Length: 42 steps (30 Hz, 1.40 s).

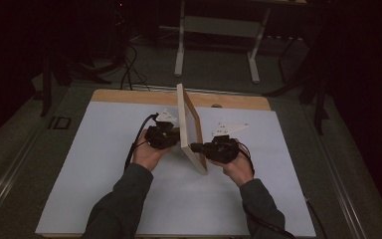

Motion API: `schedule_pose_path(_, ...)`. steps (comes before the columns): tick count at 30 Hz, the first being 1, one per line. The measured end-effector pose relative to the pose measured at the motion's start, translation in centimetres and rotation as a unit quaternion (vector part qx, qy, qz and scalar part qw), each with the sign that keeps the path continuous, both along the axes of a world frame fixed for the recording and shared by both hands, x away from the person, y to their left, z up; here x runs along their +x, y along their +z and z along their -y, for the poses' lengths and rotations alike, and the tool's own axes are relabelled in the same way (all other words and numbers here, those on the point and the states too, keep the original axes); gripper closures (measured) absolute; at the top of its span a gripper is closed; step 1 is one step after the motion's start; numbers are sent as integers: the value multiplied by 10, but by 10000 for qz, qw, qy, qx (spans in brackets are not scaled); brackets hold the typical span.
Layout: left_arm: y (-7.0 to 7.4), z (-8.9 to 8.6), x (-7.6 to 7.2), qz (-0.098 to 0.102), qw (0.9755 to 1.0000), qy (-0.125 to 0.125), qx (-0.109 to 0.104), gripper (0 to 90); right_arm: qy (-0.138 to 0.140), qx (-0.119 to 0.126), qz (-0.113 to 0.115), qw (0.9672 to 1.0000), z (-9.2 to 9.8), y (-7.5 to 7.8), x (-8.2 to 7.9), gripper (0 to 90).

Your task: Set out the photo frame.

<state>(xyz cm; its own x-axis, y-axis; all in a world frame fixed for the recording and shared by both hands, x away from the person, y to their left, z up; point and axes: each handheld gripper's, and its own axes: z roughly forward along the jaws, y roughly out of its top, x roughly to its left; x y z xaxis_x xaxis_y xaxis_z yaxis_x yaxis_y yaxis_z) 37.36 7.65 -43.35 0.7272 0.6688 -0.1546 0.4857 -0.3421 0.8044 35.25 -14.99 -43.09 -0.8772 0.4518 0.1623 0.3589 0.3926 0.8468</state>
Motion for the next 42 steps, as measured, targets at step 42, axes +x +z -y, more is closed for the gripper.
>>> schedule_pose_path(42,-8,-32,5,-262,9982,131,-520,697,64,-263,41,9996,-23,-10,-2,862)
